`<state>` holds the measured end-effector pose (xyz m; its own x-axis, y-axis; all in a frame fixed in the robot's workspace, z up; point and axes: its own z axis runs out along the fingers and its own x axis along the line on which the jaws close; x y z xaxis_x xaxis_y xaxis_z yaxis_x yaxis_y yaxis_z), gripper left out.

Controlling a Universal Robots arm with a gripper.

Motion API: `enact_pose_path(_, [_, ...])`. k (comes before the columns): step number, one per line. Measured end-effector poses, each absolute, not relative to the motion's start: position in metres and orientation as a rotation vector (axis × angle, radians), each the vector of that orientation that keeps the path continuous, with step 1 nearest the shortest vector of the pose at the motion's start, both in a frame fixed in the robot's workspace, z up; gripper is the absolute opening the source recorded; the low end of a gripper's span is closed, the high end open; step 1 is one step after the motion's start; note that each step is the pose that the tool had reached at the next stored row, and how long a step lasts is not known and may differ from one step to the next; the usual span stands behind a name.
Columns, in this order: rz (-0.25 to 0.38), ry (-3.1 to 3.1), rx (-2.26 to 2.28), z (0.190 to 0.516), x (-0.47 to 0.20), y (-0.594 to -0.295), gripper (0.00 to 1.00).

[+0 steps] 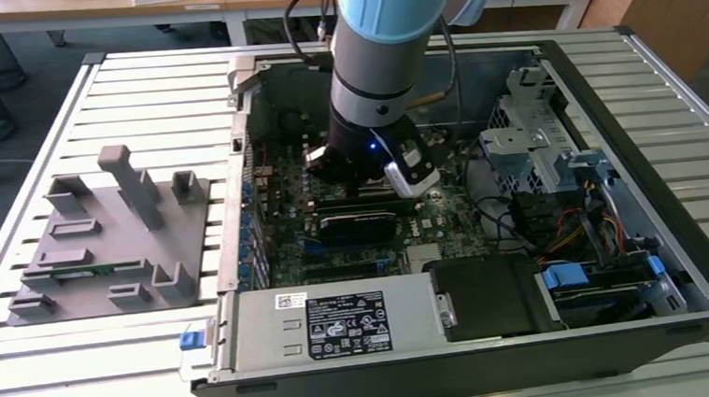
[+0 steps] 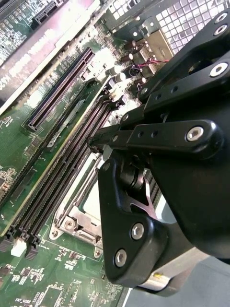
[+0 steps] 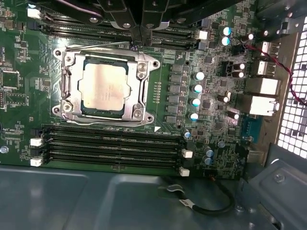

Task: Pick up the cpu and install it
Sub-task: 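Install the second cpu locking lever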

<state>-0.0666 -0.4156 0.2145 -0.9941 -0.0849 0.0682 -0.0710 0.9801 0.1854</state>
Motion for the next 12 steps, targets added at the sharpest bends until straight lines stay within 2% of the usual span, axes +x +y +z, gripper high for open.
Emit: enact_pose_path(12, [-0.304,-3.049,0.121,0.2117,-0.0705,-0.4178,0.11])
